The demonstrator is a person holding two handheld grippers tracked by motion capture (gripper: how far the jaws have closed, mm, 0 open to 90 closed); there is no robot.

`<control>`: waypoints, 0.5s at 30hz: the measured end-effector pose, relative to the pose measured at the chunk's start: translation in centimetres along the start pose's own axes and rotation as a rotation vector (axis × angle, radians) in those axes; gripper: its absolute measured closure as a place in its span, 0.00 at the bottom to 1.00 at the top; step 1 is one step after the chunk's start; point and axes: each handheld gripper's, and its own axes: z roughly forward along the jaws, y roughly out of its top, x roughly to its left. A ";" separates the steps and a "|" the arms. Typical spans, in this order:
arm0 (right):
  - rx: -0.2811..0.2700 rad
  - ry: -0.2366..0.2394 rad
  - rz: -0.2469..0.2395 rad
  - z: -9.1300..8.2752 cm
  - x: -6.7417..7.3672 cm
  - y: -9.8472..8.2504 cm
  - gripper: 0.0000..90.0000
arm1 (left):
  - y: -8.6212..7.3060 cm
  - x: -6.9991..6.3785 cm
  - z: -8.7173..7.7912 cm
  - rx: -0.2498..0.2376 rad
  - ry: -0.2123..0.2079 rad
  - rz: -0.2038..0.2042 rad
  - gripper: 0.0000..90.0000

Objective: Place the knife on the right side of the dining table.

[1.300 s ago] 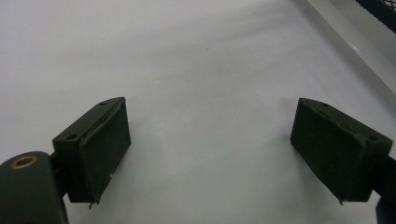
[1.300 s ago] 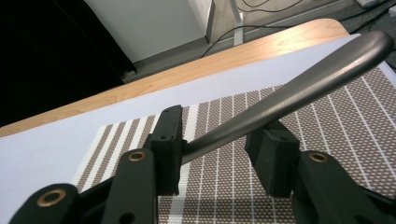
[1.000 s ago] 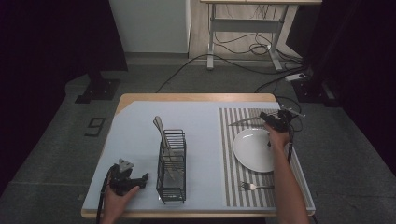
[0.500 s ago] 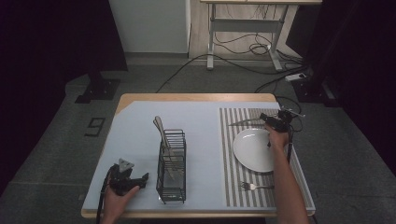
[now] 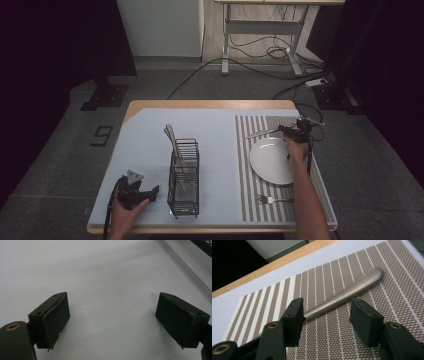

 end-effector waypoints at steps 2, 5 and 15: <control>-0.003 -0.001 -0.013 -0.2 0.2 0.1 0.49 | 0.0 0.0 0.0 0.000 0.000 0.000 0.13; -0.013 0.000 -0.033 -0.5 0.5 0.3 0.48 | 0.0 0.0 0.0 0.000 0.000 0.000 0.13; -0.031 0.016 -0.144 -0.1 2.5 2.1 0.45 | 0.0 0.0 0.0 -0.001 0.000 -0.001 0.13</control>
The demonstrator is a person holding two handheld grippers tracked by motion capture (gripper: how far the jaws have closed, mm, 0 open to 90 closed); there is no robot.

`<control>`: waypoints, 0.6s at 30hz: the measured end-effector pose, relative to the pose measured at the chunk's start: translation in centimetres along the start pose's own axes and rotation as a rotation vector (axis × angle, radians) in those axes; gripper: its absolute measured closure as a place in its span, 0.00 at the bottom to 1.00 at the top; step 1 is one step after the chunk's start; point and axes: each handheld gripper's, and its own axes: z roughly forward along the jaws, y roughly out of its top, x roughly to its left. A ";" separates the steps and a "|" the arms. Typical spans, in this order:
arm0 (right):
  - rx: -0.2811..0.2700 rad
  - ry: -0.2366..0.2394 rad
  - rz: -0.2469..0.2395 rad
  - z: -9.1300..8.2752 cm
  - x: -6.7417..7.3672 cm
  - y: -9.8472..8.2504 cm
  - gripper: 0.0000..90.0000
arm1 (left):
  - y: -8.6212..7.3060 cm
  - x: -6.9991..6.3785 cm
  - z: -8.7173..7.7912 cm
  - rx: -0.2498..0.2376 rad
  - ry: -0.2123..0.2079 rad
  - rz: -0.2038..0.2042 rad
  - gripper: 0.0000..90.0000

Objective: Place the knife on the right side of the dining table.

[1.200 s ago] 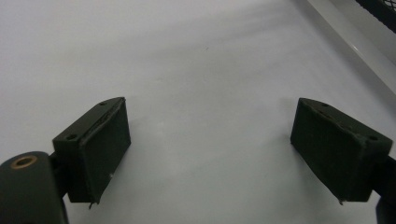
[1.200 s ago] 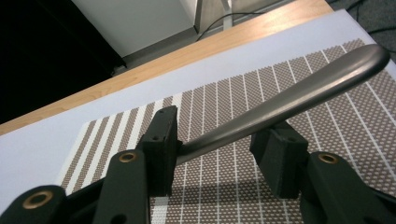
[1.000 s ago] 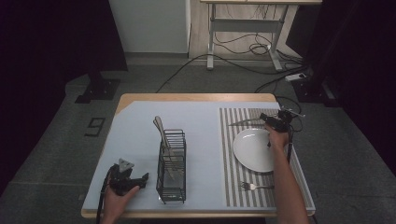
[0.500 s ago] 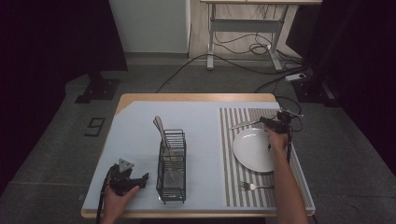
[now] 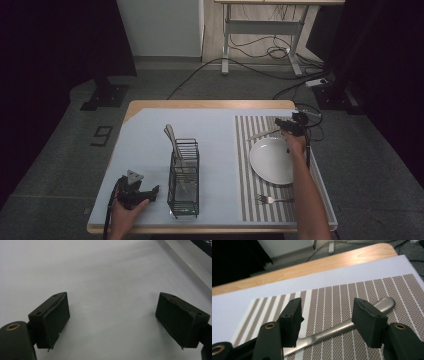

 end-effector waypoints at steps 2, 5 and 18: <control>0.027 -0.013 -0.013 0.8 0.1 0.2 0.45 | 0.0 0.0 0.0 0.000 -0.001 0.000 0.13; 0.030 -0.015 -0.024 1.9 0.2 -0.1 0.45 | 0.0 0.0 0.0 0.002 -0.002 -0.001 0.13; 0.084 -0.054 -0.035 2.8 0.3 -0.5 0.46 | 0.0 0.0 0.0 0.001 -0.001 -0.001 0.13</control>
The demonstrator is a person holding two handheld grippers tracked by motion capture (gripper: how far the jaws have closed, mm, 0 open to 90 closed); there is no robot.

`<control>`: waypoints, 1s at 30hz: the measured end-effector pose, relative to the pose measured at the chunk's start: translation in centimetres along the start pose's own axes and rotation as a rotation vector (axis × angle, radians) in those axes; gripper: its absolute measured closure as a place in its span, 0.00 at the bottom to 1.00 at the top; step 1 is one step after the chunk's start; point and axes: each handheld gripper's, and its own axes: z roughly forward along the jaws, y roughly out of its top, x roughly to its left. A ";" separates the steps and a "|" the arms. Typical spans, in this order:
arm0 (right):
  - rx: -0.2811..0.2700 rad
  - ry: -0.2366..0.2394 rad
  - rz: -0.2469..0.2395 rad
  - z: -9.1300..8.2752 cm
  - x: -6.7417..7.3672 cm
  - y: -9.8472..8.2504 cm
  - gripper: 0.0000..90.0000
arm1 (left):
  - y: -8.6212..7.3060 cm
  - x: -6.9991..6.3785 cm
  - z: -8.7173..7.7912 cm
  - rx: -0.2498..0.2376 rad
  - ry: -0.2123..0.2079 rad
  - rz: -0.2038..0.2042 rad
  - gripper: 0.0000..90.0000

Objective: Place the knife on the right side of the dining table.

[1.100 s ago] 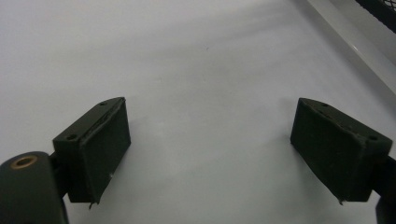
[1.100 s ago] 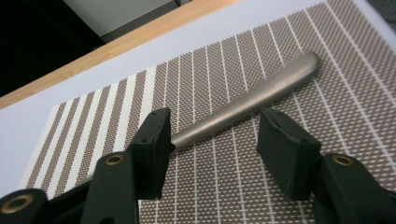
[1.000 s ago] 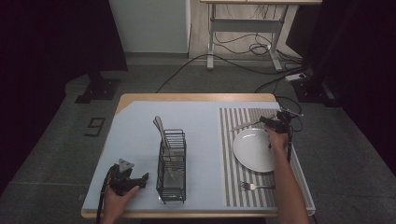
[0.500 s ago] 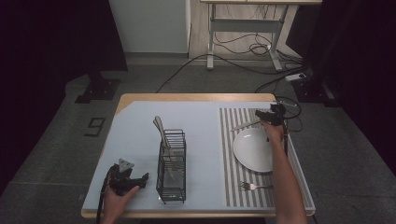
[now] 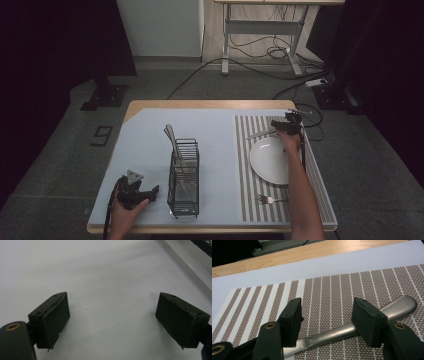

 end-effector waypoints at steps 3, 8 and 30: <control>0.004 -0.005 0.001 -0.1 0.0 0.0 0.46 | 0.0 0.0 0.0 0.000 0.000 0.000 0.13; 0.000 -0.013 0.010 -0.3 0.0 -0.2 0.46 | 0.0 0.0 0.0 0.000 0.000 0.000 0.13; -0.017 0.013 0.077 -0.8 -0.6 -0.4 0.44 | 0.0 0.0 0.0 0.000 -0.001 0.000 0.13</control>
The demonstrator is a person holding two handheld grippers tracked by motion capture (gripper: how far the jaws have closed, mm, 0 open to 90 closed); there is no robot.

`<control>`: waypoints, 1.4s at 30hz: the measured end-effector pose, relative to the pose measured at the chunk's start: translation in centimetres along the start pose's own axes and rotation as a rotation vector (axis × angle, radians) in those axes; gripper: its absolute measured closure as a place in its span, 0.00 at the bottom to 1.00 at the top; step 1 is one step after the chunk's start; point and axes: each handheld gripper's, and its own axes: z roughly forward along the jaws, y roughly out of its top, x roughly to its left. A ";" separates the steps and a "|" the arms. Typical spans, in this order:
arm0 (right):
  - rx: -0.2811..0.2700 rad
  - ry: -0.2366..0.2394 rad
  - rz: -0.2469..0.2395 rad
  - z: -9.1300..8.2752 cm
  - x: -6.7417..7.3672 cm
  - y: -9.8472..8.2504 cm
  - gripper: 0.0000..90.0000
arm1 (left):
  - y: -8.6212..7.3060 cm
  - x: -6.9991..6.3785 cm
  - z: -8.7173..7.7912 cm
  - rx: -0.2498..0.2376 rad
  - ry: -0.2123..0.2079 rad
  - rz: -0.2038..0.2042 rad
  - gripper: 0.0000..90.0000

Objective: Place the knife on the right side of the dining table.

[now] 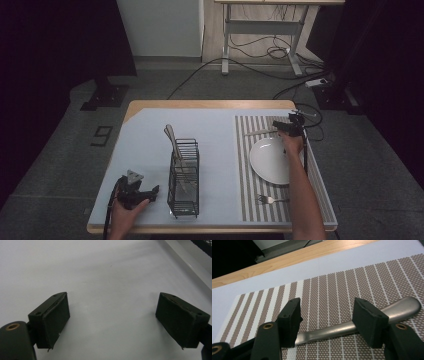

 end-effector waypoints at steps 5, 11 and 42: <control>0.001 0.005 -0.027 -0.8 0.4 -0.3 0.42 | 0.0 0.0 0.0 0.000 0.000 0.000 0.13; -0.002 0.052 -0.063 -2.5 1.5 -0.6 0.42 | 0.0 0.0 0.0 0.000 0.001 0.001 0.13; -0.048 0.495 -0.366 -14.8 12.3 -11.9 0.40 | 0.0 0.0 0.0 0.000 0.001 -0.002 0.13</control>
